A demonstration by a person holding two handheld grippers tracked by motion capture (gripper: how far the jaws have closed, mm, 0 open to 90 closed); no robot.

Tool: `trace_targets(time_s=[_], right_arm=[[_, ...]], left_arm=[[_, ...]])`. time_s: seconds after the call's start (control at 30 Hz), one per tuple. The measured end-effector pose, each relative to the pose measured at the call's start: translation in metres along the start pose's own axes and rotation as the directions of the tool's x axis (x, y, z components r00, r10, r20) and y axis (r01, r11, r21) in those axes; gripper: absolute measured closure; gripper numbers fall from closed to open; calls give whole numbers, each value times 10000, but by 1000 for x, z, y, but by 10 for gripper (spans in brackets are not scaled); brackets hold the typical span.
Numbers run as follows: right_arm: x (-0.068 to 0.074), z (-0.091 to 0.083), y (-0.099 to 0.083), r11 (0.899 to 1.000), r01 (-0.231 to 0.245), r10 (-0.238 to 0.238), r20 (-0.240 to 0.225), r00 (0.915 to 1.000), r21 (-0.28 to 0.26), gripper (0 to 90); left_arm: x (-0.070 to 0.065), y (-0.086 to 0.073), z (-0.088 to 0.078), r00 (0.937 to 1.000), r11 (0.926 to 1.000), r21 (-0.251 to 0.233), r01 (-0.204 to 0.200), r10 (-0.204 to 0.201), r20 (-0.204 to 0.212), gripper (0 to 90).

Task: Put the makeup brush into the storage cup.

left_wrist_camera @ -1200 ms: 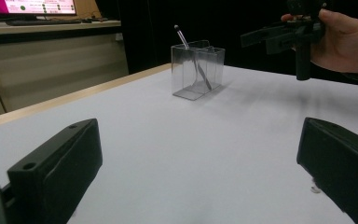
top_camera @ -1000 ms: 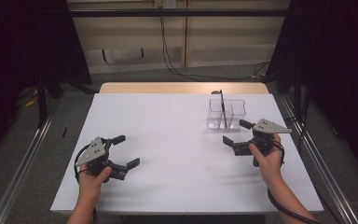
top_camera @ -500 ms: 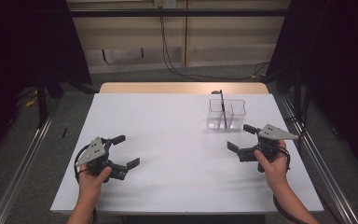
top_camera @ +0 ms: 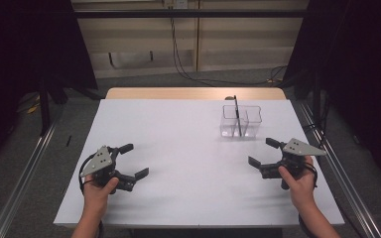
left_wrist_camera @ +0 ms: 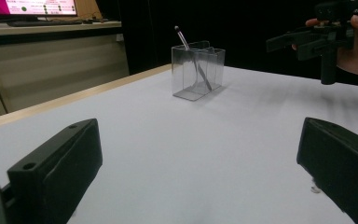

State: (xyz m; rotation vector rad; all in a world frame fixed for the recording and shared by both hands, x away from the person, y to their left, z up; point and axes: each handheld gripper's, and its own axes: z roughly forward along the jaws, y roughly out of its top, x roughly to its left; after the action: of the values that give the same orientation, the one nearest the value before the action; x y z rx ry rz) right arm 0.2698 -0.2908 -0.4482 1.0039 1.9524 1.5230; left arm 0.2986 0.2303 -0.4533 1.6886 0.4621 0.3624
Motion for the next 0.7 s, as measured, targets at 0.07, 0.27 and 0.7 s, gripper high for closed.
trace_targets(time_s=[0.07, 0.27, 0.7], right_arm=[[0, -3, -2, 10000, -7, 7, 13, 10000, 31, 2], [0, -10, -6, 9999, -67, 67, 49, 10000, 100, 1], [3, -19, -11, 9996, 56, -59, 87, 9999, 289, 2]], left_arm=[[0, 0, 0, 10000, 10000, -2, 8, -8, -12, 0], [-1, 0, 1, 10000, 10000, -7, 25, -25, -6, 0], [0, 0, 1, 10000, 10000, 9, 7, -7, 46, 0]])
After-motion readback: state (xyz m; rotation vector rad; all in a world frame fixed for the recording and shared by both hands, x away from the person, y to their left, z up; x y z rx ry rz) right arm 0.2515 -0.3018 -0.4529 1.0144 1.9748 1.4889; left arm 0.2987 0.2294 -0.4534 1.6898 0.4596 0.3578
